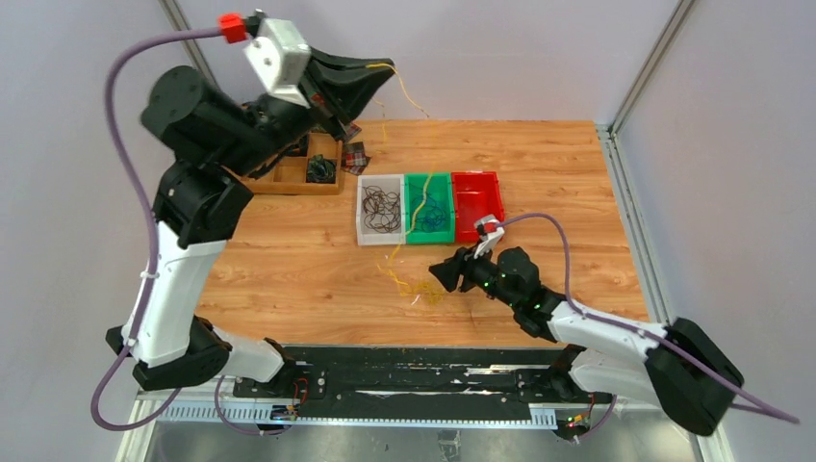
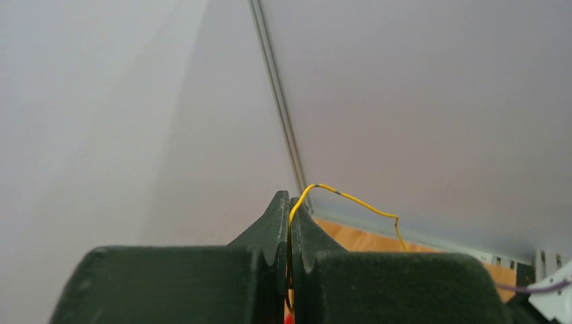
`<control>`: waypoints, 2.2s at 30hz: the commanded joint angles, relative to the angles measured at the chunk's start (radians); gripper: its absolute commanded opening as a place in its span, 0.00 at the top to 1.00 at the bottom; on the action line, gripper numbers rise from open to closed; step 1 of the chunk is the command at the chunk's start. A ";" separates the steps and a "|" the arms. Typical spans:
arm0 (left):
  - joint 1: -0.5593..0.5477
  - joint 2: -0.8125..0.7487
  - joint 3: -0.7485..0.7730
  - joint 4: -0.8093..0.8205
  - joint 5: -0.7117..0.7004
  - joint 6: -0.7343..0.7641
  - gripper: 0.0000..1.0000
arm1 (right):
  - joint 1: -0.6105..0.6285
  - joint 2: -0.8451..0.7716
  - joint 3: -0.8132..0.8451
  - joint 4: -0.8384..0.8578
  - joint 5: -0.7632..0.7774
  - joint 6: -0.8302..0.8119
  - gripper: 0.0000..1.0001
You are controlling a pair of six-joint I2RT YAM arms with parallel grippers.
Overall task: Untangle the cables
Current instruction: Pick up the cable at the center of the board, then place the cable in the bin.
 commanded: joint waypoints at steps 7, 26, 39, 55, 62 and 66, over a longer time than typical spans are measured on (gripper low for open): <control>-0.013 0.061 -0.338 -0.001 -0.001 0.009 1.00 | 0.009 -0.365 0.124 -0.412 0.393 -0.080 0.31; -0.040 0.532 -0.091 -0.019 -0.013 0.044 1.00 | -0.077 -0.518 0.075 -0.502 0.731 -0.127 0.35; -0.040 0.678 -0.073 0.065 -0.019 0.054 1.00 | -0.114 -0.556 0.043 -0.536 0.731 -0.120 0.38; -0.022 0.745 0.061 0.111 -0.051 0.033 1.00 | -0.138 -0.529 0.042 -0.545 0.696 -0.089 0.39; -0.022 0.758 -0.056 0.127 -0.067 0.096 1.00 | -0.143 -0.551 0.041 -0.574 0.703 -0.082 0.40; -0.023 0.783 -0.094 0.125 -0.078 0.107 1.00 | -0.150 -0.574 0.043 -0.587 0.713 -0.085 0.40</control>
